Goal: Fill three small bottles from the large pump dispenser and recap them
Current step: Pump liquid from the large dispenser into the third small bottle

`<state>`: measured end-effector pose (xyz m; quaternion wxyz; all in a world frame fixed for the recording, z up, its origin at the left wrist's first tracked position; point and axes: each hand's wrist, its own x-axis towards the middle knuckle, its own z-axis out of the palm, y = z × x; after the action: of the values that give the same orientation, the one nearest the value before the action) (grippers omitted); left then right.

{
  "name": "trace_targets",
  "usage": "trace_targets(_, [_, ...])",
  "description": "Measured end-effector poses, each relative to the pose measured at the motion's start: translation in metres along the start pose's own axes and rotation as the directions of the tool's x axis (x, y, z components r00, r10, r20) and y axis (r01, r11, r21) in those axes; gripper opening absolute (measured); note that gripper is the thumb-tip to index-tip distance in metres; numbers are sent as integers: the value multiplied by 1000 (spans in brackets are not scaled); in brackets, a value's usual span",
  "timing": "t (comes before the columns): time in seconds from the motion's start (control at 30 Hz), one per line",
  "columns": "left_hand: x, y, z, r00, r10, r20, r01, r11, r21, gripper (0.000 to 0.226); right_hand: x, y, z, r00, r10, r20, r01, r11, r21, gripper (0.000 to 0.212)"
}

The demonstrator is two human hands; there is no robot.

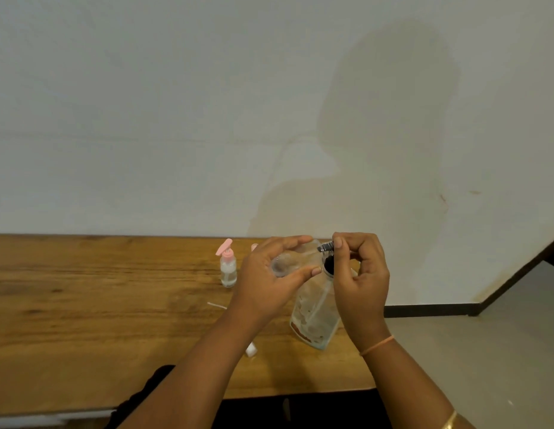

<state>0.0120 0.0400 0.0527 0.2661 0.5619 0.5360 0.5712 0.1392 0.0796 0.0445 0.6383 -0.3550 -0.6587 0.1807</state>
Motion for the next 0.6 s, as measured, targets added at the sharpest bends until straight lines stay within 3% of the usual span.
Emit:
trace_targets(0.37, [-1,6,-3,996,82,-24,-82,997,5,42,5,-8,3,1000,23,2,-23,998,55,15])
trace_targets(0.6, [0,-2,2,1000,-10,-1,10,1000,9,42,0,5,-1,1000,14,26,-13,1000,-12,13])
